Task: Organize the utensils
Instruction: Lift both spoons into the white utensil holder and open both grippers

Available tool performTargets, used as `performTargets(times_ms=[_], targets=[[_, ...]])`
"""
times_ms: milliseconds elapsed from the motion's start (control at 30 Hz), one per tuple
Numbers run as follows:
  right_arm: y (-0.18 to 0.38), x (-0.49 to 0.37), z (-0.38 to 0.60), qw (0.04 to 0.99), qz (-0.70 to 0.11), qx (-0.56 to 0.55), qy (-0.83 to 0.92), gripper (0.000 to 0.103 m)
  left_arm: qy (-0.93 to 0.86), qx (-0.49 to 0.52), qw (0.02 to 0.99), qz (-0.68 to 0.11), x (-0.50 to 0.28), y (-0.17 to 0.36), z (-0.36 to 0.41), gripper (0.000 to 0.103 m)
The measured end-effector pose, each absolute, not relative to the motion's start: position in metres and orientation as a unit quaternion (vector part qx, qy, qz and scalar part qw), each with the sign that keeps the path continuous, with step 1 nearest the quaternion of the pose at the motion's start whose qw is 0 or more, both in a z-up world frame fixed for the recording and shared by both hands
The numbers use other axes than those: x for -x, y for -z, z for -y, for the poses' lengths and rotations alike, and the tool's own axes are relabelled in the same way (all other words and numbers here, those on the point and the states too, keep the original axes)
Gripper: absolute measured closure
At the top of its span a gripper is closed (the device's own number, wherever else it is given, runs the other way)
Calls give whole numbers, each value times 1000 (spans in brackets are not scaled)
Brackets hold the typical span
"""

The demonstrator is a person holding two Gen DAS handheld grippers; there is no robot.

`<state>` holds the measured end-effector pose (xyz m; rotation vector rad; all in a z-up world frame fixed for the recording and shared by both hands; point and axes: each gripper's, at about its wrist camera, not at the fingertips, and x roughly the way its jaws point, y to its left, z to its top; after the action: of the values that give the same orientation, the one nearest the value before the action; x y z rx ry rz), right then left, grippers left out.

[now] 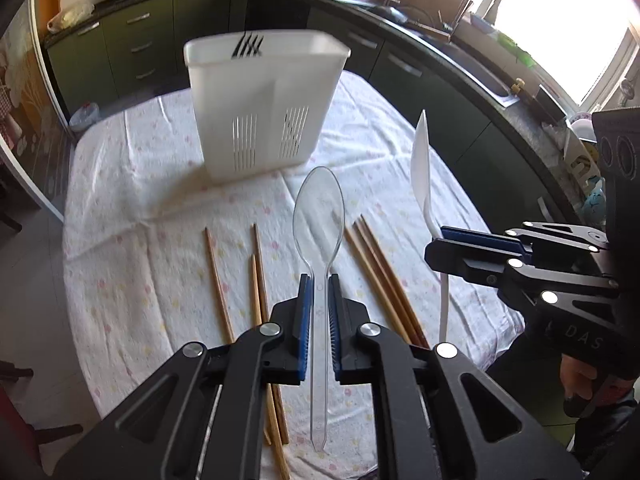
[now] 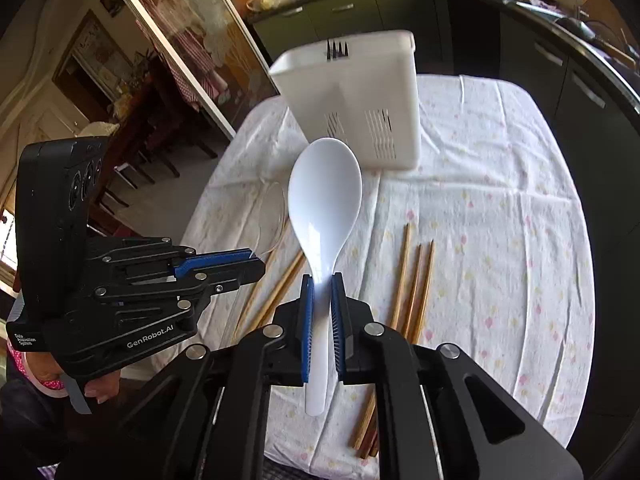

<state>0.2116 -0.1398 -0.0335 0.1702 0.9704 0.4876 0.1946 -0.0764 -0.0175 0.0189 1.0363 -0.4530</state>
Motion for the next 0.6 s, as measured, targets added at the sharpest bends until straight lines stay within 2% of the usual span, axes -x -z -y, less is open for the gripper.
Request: performTargets(times_ms=[167, 300, 467, 600], targets=[[-24, -227, 151, 914, -339, -85, -208, 93, 219, 13, 908, -355, -218, -61, 70, 94], [-49, -248, 159, 942, -265, -94, -185, 93, 206, 33, 952, -226, -249, -100, 69, 94], [-66, -279, 145, 971, -175, -80, -140, 93, 186, 39, 979, -76, -276, -113, 70, 94], [-68, -309, 133, 987, -106, -52, -107, 93, 158, 23, 986, -39, -292, -99, 80, 94]])
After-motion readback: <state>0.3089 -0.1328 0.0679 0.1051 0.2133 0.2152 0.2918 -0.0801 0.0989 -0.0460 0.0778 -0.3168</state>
